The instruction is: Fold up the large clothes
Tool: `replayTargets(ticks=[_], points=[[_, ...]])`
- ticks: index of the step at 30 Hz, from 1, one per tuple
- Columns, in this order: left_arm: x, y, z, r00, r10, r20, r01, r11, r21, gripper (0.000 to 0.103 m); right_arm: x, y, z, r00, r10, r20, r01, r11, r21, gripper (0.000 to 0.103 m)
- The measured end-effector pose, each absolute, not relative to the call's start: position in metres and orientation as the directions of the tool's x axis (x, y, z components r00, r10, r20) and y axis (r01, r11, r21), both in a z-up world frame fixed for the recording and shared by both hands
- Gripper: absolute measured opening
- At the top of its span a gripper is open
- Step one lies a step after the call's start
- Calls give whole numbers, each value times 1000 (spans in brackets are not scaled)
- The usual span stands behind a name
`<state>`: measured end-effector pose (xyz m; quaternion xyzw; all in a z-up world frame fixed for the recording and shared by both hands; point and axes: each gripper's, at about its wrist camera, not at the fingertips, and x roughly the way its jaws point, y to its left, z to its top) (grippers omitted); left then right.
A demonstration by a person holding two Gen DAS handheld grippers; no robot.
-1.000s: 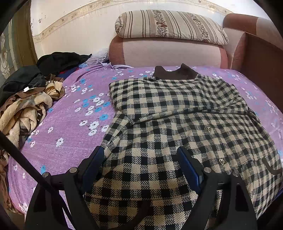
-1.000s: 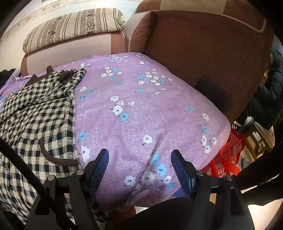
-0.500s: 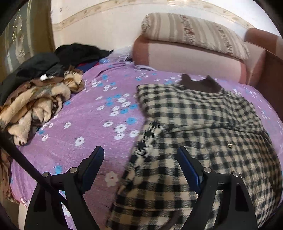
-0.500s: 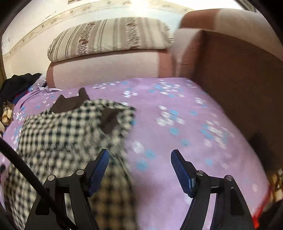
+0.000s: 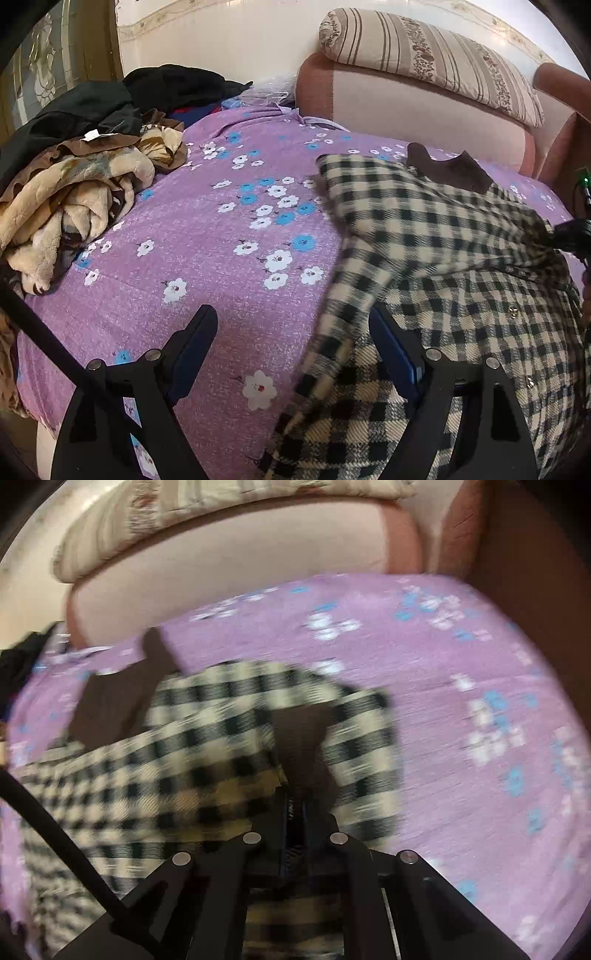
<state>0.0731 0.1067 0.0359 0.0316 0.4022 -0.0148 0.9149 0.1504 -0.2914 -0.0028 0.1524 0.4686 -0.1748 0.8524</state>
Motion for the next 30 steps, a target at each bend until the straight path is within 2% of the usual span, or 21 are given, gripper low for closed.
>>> replayTargets(ticks=[1, 3, 5, 7, 9, 11, 17, 19, 22, 27, 30], points=[[76, 106, 35, 667, -3, -745, 52, 998, 43, 83, 148, -295, -3, 484, -185, -855, 462, 884, 70, 7], [77, 108, 36, 658, -26, -752, 59, 998, 17, 83, 141, -291, 2, 475, -230, -849, 458, 889, 15, 16], [75, 109, 38, 663, -36, -748, 60, 998, 5, 83, 127, -282, 15, 496, -225, -839, 422, 906, 7, 19], [73, 108, 38, 661, -33, -750, 61, 998, 9, 83, 100, -278, 30, 533, -192, -824, 392, 919, 40, 28], [72, 108, 36, 649, -41, -759, 63, 998, -1, 83, 64, -282, 43, 563, -162, -811, 388, 918, 86, 49], [70, 109, 34, 639, -48, -768, 65, 998, -8, 83, 27, -291, 48, 571, -126, -811, 392, 910, 134, 55], [64, 125, 28, 618, -85, -781, 55, 996, -65, 83, -68, -332, 21, 543, -51, -838, 483, 835, 262, 57], [63, 134, 22, 604, -125, -787, 58, 992, -113, 83, -97, -346, 7, 556, -8, -831, 525, 778, 344, 57], [63, 142, 8, 528, -245, -813, 95, 968, -231, 83, -125, -350, -21, 595, 151, -789, 506, 692, 514, 57], [36, 138, 8, 484, -350, -802, 194, 936, -292, 82, -150, -327, -32, 661, 320, -679, 390, 626, 675, 58], [14, 134, 9, 435, -430, -791, 247, 902, -355, 77, -164, -305, -41, 660, 399, -636, 330, 607, 723, 58]])
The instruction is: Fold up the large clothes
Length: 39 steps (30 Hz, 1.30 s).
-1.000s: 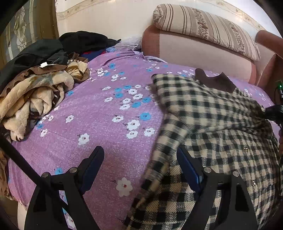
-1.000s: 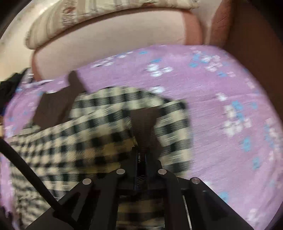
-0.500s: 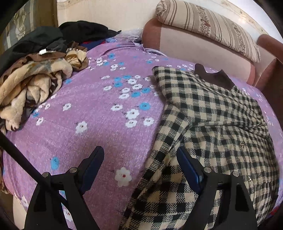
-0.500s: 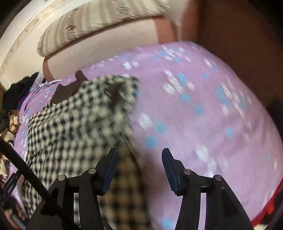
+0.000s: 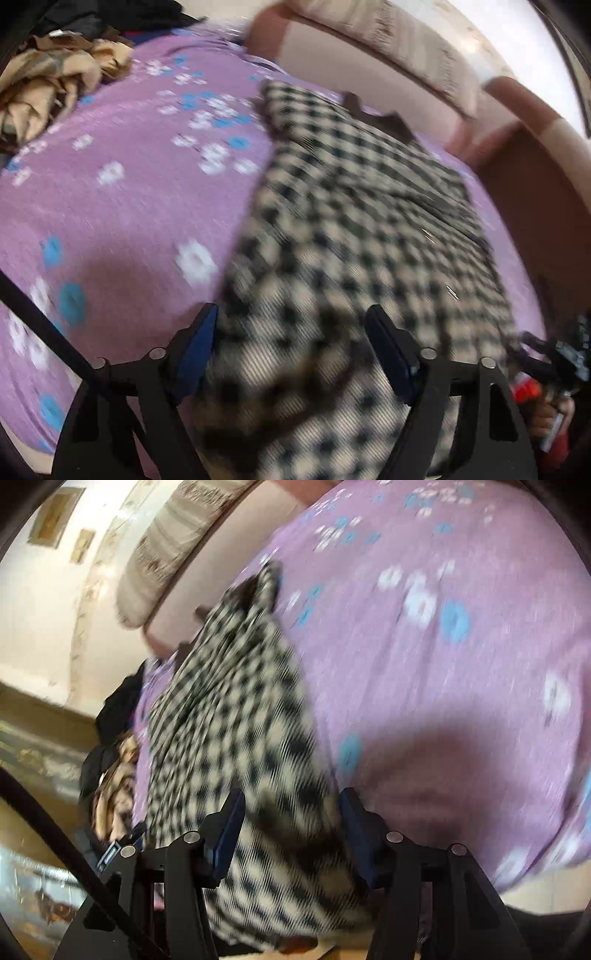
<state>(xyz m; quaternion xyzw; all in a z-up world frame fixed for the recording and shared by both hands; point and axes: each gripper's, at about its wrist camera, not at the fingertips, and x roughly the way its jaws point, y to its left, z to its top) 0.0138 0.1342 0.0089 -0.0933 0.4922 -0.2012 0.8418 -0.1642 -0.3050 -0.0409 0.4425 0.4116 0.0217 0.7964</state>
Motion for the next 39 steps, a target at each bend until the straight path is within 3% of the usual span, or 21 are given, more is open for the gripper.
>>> replayTargets(ticks=[8, 12, 21, 28, 32, 34, 35, 36, 38, 39], points=[[-37, 141, 3, 352, -544, -762, 269, 838, -474, 72, -208, -284, -61, 670, 548, -500, 274, 444, 853, 58], [-56, 145, 0, 359, -532, -767, 274, 846, -458, 72, -226, -275, -78, 642, 610, -465, 276, 381, 882, 58], [-79, 144, -6, 368, -489, -791, 289, 869, -402, 72, -227, -233, -80, 539, 586, -605, 268, 562, 783, 58], [-95, 145, -11, 400, -436, -807, 283, 895, -343, 72, -222, -224, -77, 502, 361, -786, 379, 725, 575, 58], [-99, 140, -12, 409, -399, -821, 305, 907, -289, 72, -212, -220, -86, 462, 347, -816, 392, 746, 539, 58], [-102, 135, -11, 415, -360, -835, 321, 917, -236, 62, -207, -214, -85, 454, 353, -818, 364, 764, 532, 56], [-104, 134, -11, 430, -315, -846, 306, 933, -191, 38, -207, -211, -85, 451, 367, -813, 343, 770, 538, 38], [-104, 136, -11, 448, -262, -854, 282, 949, -143, 22, -206, -204, -83, 442, 384, -810, 315, 779, 542, 13], [-103, 149, -8, 431, -306, -849, 256, 944, -210, 9, -204, -195, -74, 443, 380, -812, 275, 804, 526, 10], [-101, 157, -5, 417, -342, -842, 241, 935, -261, 8, -204, -192, -68, 451, 388, -804, 252, 809, 531, 8]])
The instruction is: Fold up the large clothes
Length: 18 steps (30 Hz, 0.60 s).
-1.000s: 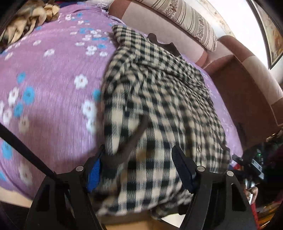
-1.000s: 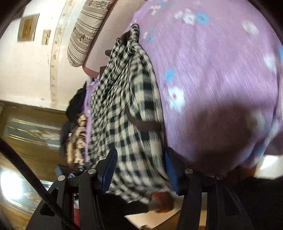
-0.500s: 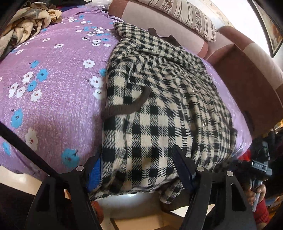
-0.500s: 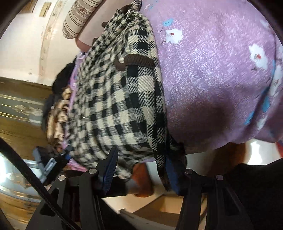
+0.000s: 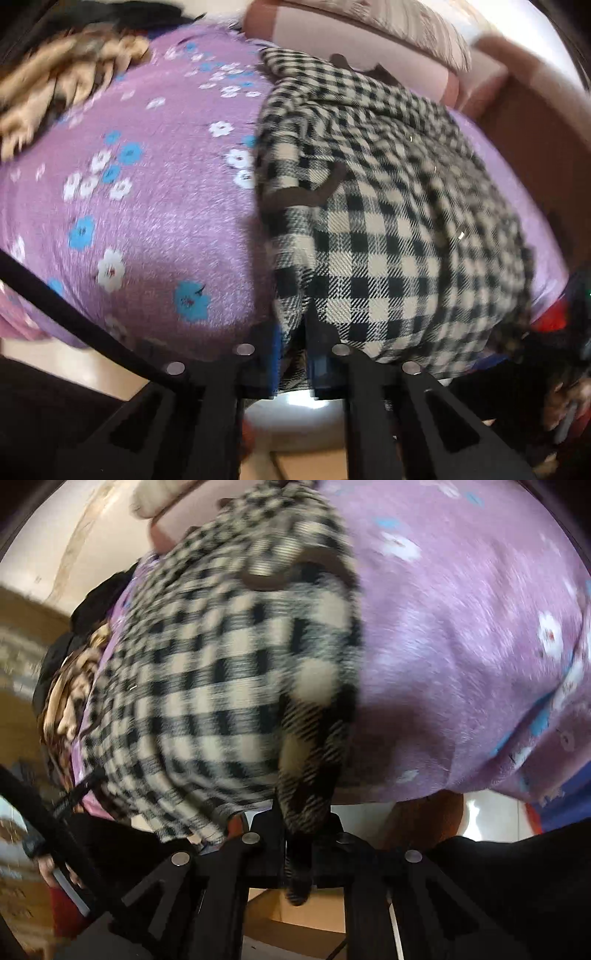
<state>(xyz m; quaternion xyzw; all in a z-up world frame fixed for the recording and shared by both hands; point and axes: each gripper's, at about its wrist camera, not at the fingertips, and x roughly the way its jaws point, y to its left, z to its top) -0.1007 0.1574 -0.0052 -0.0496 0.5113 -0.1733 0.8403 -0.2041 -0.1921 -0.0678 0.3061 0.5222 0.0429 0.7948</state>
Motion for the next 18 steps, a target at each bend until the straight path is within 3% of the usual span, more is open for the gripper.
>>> replayTargets(ticks=[4, 12, 16, 18], points=[[-99, 179, 11, 403, -428, -809, 206, 903, -376, 8, -210, -186, -43, 489, 425, -761, 181, 805, 566, 7], [-57, 172, 70, 391, -546, -741, 245, 838, -488, 8, -184, -228, 34, 622, 500, -603, 65, 734, 676, 6], [2, 152, 85, 432, -527, -731, 227, 849, -478, 9, -125, -249, 54, 680, 422, -599, 103, 754, 648, 6], [38, 147, 86, 475, -502, -723, 181, 860, -478, 16, -90, -267, 50, 699, 355, -621, 170, 761, 626, 6]])
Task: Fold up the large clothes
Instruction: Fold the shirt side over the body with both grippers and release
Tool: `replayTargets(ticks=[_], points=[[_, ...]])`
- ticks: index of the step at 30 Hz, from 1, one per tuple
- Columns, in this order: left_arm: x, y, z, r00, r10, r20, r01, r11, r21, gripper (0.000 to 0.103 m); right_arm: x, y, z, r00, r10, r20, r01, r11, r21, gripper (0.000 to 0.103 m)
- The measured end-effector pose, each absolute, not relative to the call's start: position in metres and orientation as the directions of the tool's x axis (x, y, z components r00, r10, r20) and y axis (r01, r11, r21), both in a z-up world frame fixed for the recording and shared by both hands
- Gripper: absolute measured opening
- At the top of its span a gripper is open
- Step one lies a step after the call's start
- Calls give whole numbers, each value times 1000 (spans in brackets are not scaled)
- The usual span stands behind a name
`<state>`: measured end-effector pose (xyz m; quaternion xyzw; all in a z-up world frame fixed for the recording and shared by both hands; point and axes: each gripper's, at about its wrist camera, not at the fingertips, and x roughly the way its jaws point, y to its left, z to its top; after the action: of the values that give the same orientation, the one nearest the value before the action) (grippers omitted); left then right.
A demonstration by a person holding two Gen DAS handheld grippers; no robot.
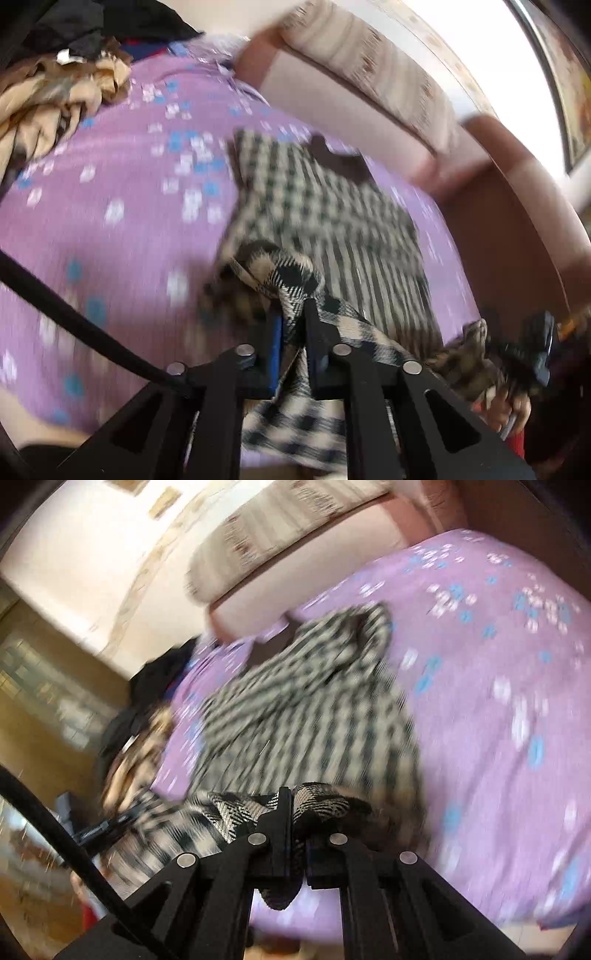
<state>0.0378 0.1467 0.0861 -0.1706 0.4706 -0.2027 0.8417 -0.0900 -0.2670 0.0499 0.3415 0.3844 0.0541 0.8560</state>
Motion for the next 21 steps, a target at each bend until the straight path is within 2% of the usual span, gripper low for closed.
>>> replayTargets(ticks=[3, 5, 7, 8, 9, 11, 16, 21], points=[[88, 155, 77, 538, -472, -698, 45, 843, -535, 32, -48, -290, 31, 683, 231, -692, 295, 780, 552, 7], [108, 163, 73, 543, -504, -672, 4, 802, -597, 33, -32, -304, 13, 650, 160, -743, 376, 782, 497, 9], [116, 169, 76, 538, -548, -640, 5, 762, -647, 45, -25, -309, 5, 632, 154, -759, 400, 774, 490, 19], [115, 170, 79, 546, -547, -635, 19, 765, -643, 64, -24, -310, 7, 639, 156, -753, 394, 774, 495, 32], [112, 171, 82, 560, -537, -631, 35, 776, -629, 75, -27, -311, 10, 650, 150, -745, 385, 780, 494, 45], [103, 168, 92, 601, -485, -635, 83, 829, -553, 76, -37, -310, 21, 676, 113, -728, 373, 800, 470, 57], [79, 124, 96, 590, -448, -672, 314, 894, -321, 77, -50, -302, 40, 666, 68, -743, 322, 872, 369, 58], [46, 71, 83, 565, -422, -709, 539, 839, -69, 77, -57, -286, 46, 655, 39, -755, 281, 915, 291, 63]])
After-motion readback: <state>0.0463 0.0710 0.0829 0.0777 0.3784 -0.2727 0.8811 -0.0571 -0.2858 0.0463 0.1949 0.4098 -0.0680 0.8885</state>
